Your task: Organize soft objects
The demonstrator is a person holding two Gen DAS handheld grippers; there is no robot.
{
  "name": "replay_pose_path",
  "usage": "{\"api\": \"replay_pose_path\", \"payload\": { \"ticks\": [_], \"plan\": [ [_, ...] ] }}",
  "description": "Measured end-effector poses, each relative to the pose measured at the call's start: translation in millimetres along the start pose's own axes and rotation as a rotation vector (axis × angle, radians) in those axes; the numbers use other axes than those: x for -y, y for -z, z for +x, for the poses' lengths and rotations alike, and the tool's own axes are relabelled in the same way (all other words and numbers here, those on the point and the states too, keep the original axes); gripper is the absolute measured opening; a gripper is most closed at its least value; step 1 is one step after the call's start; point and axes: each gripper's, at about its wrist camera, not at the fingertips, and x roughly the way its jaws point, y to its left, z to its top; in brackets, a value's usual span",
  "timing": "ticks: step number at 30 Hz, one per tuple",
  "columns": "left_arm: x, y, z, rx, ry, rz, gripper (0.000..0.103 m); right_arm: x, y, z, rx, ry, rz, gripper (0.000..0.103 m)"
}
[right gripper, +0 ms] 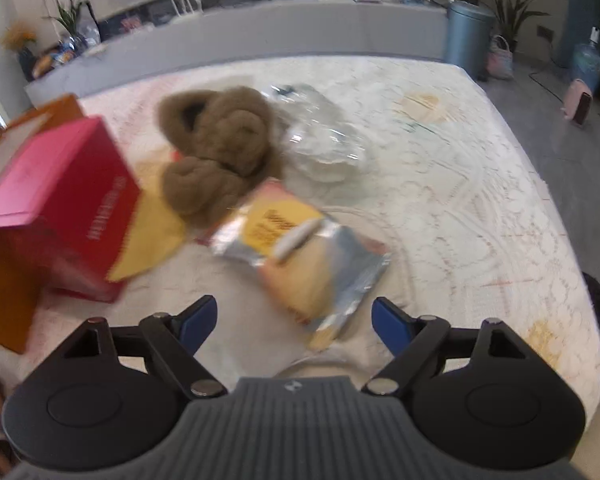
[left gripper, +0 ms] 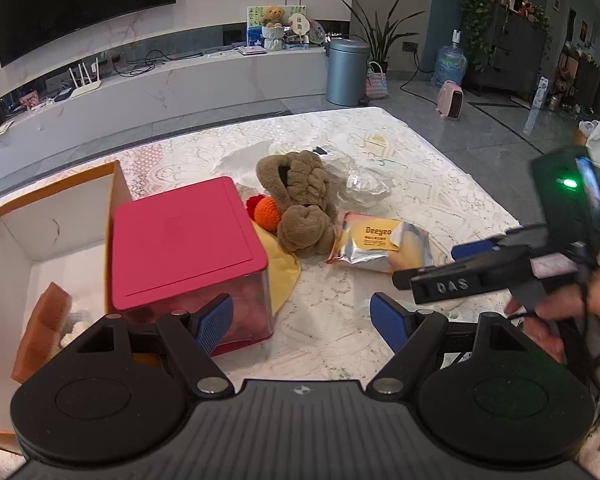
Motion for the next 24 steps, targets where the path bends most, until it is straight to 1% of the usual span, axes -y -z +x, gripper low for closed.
{"api": "replay_pose_path", "payload": {
  "ticks": [1,2,3,4,6,9,10,12,13,15,16,17,19,20,21,23,24],
  "plan": [
    [-2.2,0.4,-1.0,0.003,0.001,-0.007,0.092,-3.9,3.6,-3.5,0.003,-0.026,0.016,0.088],
    [-4.3,0.6,-2.0,0.004,0.003,-0.013,0.092,-9.0,7.4,-5.7,-0.007,-0.06,0.014,0.088],
    [-6.2,0.8,-2.6,0.004,0.005,-0.019,0.092,-16.6,11.0,-6.4,-0.015,-0.086,-0.014,0.088],
    [-7.8,0.9,-3.4,0.004,0.007,-0.023,0.092,-26.1,14.0,-5.4,-0.025,-0.093,-0.062,0.088],
    [-10.3,0.7,-6.2,-0.001,0.004,-0.02,0.092,-46.2,17.8,1.7,-0.06,-0.05,-0.159,0.088],
    [-15.0,3.0,-17.6,0.029,0.0,-0.021,0.092,-62.2,21.6,18.6,-0.096,0.046,-0.259,0.088],
    [-17.2,3.4,-21.0,0.035,0.0,-0.02,0.092,-63.5,22.4,23.4,-0.114,0.063,-0.28,0.087],
    [-21.3,4.1,-26.3,0.044,-0.003,-0.022,0.092,-63.3,23.7,31.7,-0.135,0.068,-0.309,0.086],
    [-23.3,4.1,-28.0,0.047,-0.004,-0.023,0.092,-60.9,24.4,34.7,-0.141,0.072,-0.314,0.083],
    [-26.5,4.3,-30.1,0.051,-0.01,-0.028,0.092,-56.2,22.5,39.1,-0.129,0.119,-0.294,0.062],
    [-28.2,4.7,-30.9,0.052,-0.014,-0.033,0.092,-52.7,21.1,39.8,-0.126,0.135,-0.27,0.044],
    [-29.8,4.8,-31.0,0.052,-0.016,-0.039,0.092,-48.1,19.5,39.4,-0.121,0.137,-0.245,0.03],
    [-33.1,5.7,-31.4,0.047,-0.019,-0.053,0.092,-37.7,15.9,35.5,-0.104,0.098,-0.183,0.018],
    [-34.7,6.4,-32.2,0.043,-0.022,-0.058,0.092,-32.4,15.3,31.4,-0.089,0.07,-0.153,0.014],
    [-35.7,6.8,-32.8,0.041,-0.023,-0.06,0.092,-25.8,14.4,25.9,-0.068,0.031,-0.118,0.012],
    [-36.7,7.3,-34.8,0.043,-0.026,-0.056,0.092,-11.6,11.9,16.2,-0.029,-0.101,-0.025,0.005],
    [-36.8,7.3,-35.7,0.043,-0.03,-0.052,0.092,-3.0,11.2,11.5,-0.01,-0.18,0.025,0.005]
  ]
}}
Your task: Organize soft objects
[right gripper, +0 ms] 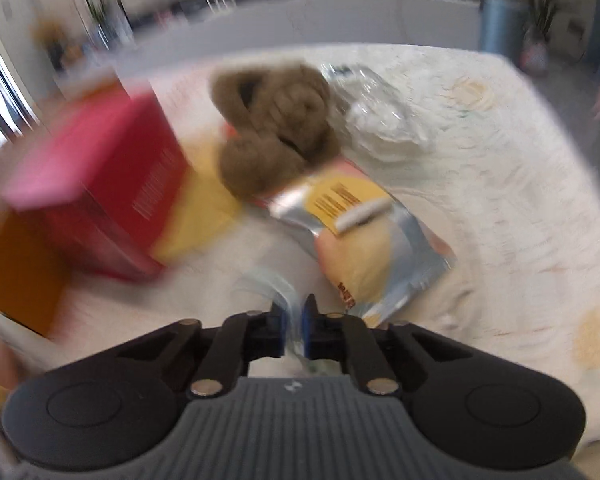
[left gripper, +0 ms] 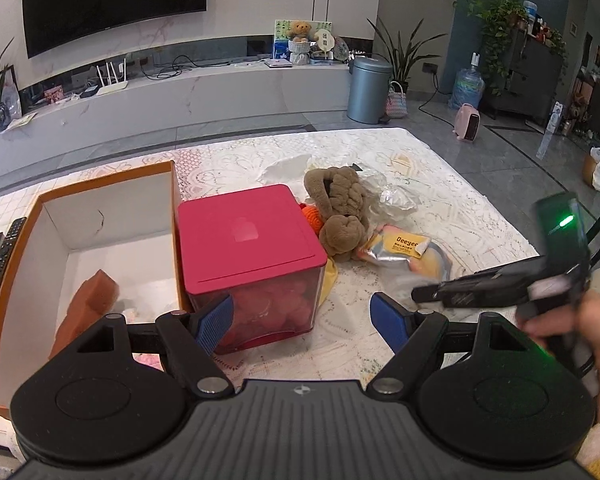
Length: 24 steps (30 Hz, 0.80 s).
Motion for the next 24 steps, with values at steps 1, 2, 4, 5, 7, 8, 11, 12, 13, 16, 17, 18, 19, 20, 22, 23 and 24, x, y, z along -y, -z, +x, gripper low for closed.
{"api": "replay_pose_path", "payload": {
  "ticks": [1,2,4,5,7,8,11,12,13,16,17,18,19,20,22,23,24],
  "plan": [
    [-0.2,-0.2,-0.8,0.001,-0.004,0.003,0.092,6.9,-0.7,-5.4,0.02,-0.072,0.037,0.005],
    [-0.2,-0.2,-2.0,0.003,-0.008,0.005,0.092,12.5,-1.1,-10.4,0.042,-0.132,0.067,0.004],
    [0.3,-2.2,-2.2,-0.002,-0.02,0.008,0.092,17.5,0.0,-21.6,0.086,-0.235,0.114,0.004],
    [0.3,-3.4,-2.0,-0.003,-0.027,0.008,0.092,18.4,-0.1,-25.7,0.106,-0.282,0.126,0.002],
    [-1.3,-5.6,-2.1,0.006,-0.032,-0.001,0.092,21.5,-0.4,-35.4,0.155,-0.383,0.146,0.0],
    [-2.5,-6.8,-2.2,0.007,-0.033,-0.006,0.092,21.8,-0.3,-41.3,0.181,-0.426,0.15,0.0],
    [-3.3,-10.5,-0.8,0.008,-0.028,-0.015,0.092,18.1,-1.9,-60.8,0.257,-0.501,0.146,0.0],
    [-2.8,-11.4,0.3,0.006,-0.027,-0.015,0.092,17.8,-2.0,-65.9,0.27,-0.498,0.142,0.0],
    [-1.8,-11.4,1.1,0.004,-0.028,-0.014,0.092,17.8,-2.0,-69.3,0.274,-0.473,0.132,0.0],
    [1.0,-11.5,5.7,-0.003,-0.029,-0.01,0.092,20.4,-1.1,-66.5,0.25,-0.407,0.13,0.0],
    [1.7,-11.5,7.2,-0.007,-0.027,-0.008,0.092,22.0,-0.7,-63.0,0.234,-0.399,0.137,0.0],
    [2.6,-11.4,8.9,-0.01,-0.025,-0.007,0.092,21.3,-0.7,-59.4,0.21,-0.352,0.132,0.0],
    [4.0,-10.8,9.9,-0.013,-0.025,-0.007,0.092,20.5,0.1,-55.0,0.179,-0.262,0.105,0.0],
    [5.4,-10.4,10.5,-0.016,-0.024,-0.005,0.092,15.9,0.2,-49.6,0.146,-0.175,0.07,0.0],
    [7.4,-9.9,11.7,-0.022,-0.021,-0.001,0.092,11.5,2.3,-36.4,0.078,-0.102,0.036,0.0],
    [8.6,-9.8,11.9,-0.023,-0.018,0.003,0.092,9.5,3.2,-30.9,0.051,-0.097,0.028,0.0],
    [9.3,-9.4,11.9,-0.024,-0.015,0.009,0.092,7.0,3.4,-27.4,0.036,-0.097,0.019,0.0]
  ]
}}
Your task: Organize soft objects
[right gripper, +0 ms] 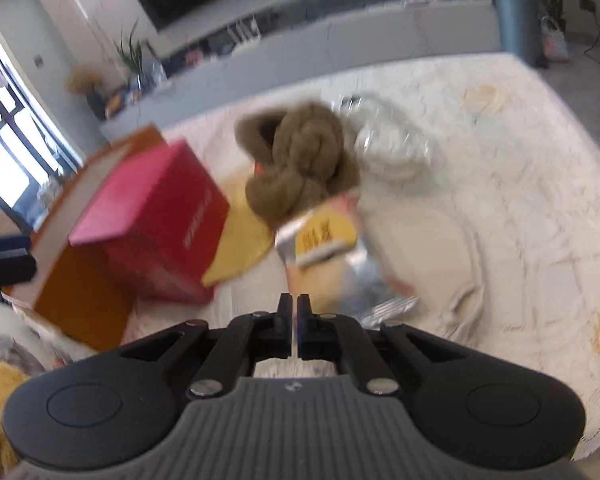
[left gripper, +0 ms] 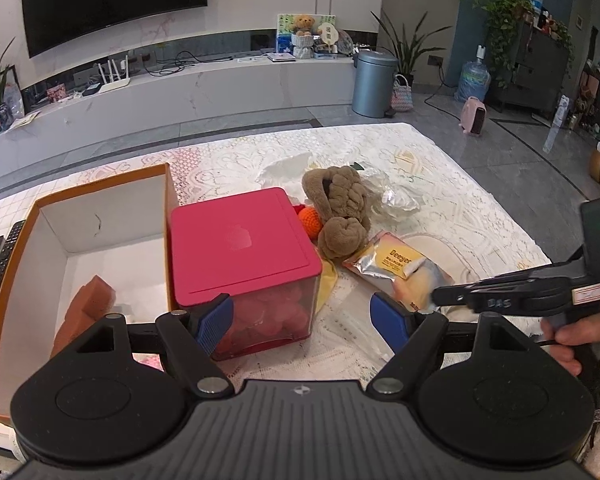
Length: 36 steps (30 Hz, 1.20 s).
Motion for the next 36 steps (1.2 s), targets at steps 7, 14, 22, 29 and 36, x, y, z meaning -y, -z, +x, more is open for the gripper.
{"api": "replay_pose_path", "payload": {
  "ticks": [7,14,22,29,36],
  "plan": [
    [-4.5,1.7,0.2,-0.007,-0.005,0.001,0.092,-41.7,5.6,16.3,-0.06,-0.027,-0.173,0.083],
    [-12.6,3.0,-5.4,0.002,-0.004,-0.009,0.092,-77.6,14.0,71.8,-0.167,0.15,-0.326,0.082],
    [-20.6,6.5,-12.9,0.02,0.004,-0.032,0.092,-88.4,25.6,87.2,-0.159,0.195,-0.47,0.081],
    [-30.8,8.8,-14.9,0.009,0.0,-0.068,0.092,-68.0,11.7,75.0,-0.106,0.292,-0.299,0.0],
    [-18.7,2.6,-1.6,-0.021,0.001,-0.024,0.092,-25.2,0.6,18.1,-0.011,0.089,-0.099,0.0]
  ]
}}
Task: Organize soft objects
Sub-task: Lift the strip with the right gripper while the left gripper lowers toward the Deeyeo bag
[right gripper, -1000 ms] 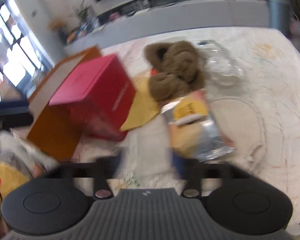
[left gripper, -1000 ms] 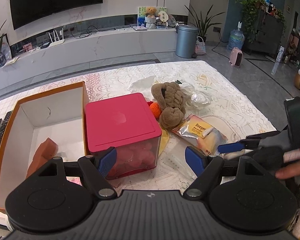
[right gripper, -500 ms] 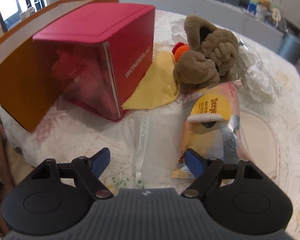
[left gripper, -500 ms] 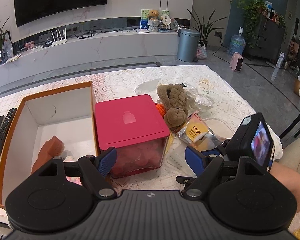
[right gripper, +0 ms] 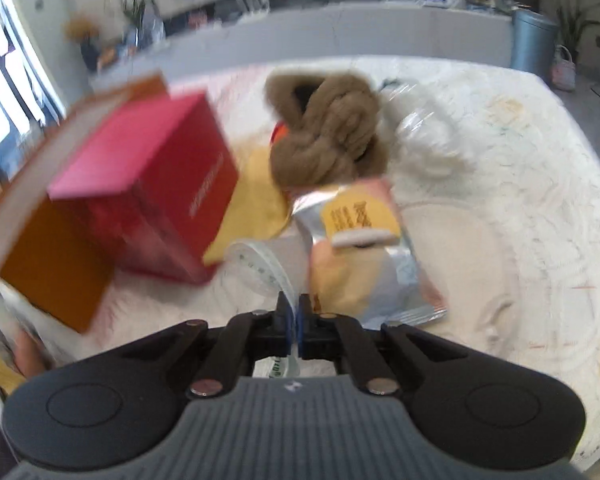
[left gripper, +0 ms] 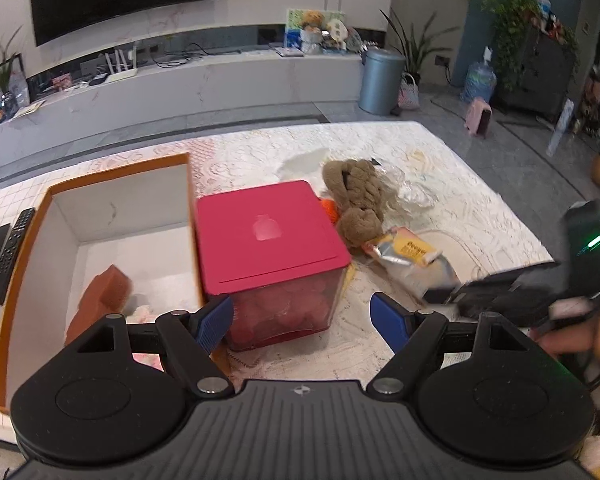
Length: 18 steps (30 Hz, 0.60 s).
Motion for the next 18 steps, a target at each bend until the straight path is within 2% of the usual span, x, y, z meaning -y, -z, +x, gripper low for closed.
{"api": "replay_pose_path", "payload": {
  "ticks": [4,7,9,11,13,18],
  "plan": [
    [18.5,-7.0,19.8,-0.032,0.018,0.022,0.092,29.7,0.7,-32.1,0.144,-0.133,0.141,0.0],
    [33.1,-10.7,35.4,-0.055,0.038,0.026,0.092,54.6,3.1,-49.7,0.238,-0.198,0.244,0.0],
    [42.8,-13.1,47.0,-0.075,0.065,0.019,0.092,70.1,6.4,-61.2,0.299,-0.322,0.305,0.0],
    [50.1,-16.3,57.8,-0.087,0.091,0.002,0.092,82.4,9.7,-71.0,0.362,-0.403,0.349,0.0],
    [56.6,-19.8,67.7,-0.085,0.079,-0.007,0.092,89.6,12.4,-79.1,0.398,-0.398,0.37,0.0],
    [78.7,-21.3,99.9,-0.142,0.07,0.008,0.092,109.4,17.0,-80.3,0.407,-0.243,0.466,0.0]
  ]
}}
